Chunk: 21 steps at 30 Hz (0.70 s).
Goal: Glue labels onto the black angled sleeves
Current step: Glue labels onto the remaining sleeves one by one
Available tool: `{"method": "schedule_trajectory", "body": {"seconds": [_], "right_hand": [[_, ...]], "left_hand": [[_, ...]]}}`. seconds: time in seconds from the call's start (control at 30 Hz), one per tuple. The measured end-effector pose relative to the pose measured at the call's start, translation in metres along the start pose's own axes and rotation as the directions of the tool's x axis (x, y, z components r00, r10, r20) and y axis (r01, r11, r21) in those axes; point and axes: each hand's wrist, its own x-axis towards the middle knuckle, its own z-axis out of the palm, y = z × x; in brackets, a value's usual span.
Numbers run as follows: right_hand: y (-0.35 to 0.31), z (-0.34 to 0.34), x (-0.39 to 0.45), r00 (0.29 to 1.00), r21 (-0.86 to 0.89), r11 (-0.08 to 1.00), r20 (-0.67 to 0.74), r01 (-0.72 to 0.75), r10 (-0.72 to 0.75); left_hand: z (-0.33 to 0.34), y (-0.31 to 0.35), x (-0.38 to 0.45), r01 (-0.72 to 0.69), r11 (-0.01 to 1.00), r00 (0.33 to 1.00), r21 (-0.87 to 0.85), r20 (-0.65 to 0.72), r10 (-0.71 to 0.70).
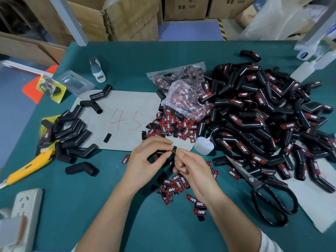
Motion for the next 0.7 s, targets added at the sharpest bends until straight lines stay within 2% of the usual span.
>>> {"method": "schedule_trajectory", "body": {"seconds": [0.2,0.37,0.7], "right_hand": [[0.0,0.004,0.0,0.999,-0.108,0.993,-0.017,0.039,-0.041],[0.004,0.004,0.001,0.998,-0.097,0.994,-0.017,0.055,-0.056],[0.008,0.004,0.003,0.991,-0.118,0.987,-0.06,0.112,-0.119]], "left_hand": [[0.002,0.002,-0.001,0.037,0.999,0.999,0.017,-0.018,-0.037],[0.005,0.006,-0.001,0.068,0.997,0.997,0.032,-0.03,-0.068],[0.011,0.012,-0.002,0.01,1.0,0.994,0.028,-0.105,-0.007]]}}
